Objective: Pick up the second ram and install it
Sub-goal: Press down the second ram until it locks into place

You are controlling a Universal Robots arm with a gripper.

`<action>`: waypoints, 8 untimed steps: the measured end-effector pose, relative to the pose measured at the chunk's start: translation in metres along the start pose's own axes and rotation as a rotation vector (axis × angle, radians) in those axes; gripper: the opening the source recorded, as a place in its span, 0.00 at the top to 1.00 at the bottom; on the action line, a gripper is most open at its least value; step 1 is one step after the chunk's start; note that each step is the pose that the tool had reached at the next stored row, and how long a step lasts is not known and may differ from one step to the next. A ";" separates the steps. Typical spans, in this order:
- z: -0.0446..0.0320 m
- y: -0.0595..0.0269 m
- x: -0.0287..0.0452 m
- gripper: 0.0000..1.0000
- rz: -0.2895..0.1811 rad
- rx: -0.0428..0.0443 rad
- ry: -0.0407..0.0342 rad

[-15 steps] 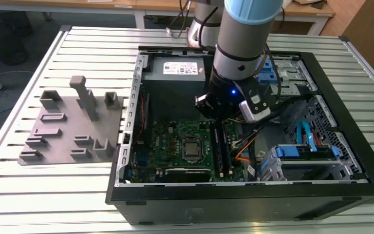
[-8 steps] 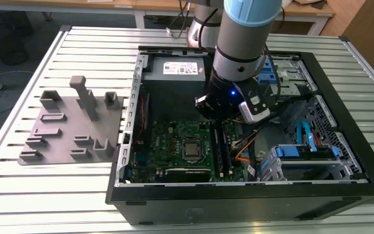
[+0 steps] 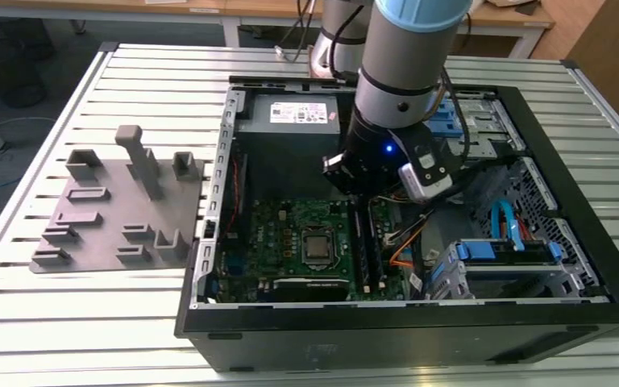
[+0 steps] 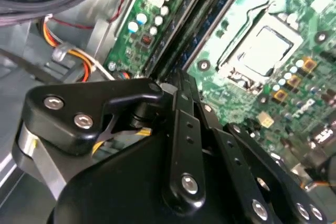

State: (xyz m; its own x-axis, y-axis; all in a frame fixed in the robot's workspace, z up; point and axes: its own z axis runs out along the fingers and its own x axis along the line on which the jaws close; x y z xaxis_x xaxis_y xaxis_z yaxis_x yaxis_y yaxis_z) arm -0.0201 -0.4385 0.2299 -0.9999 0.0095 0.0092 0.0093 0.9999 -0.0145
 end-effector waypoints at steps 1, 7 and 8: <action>0.0001 -0.0035 0.0000 0.89 0.000 0.0026 0.0000; 0.0010 -0.0236 -0.0001 0.89 0.000 0.0136 -0.0001; 0.0013 -0.0273 -0.0002 0.89 0.000 0.0154 -0.0001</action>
State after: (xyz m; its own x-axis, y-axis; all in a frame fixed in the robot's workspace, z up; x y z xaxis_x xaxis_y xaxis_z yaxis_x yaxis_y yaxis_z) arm -0.0202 -0.4658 0.2290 -0.9999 0.0096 0.0092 0.0094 0.9995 -0.0299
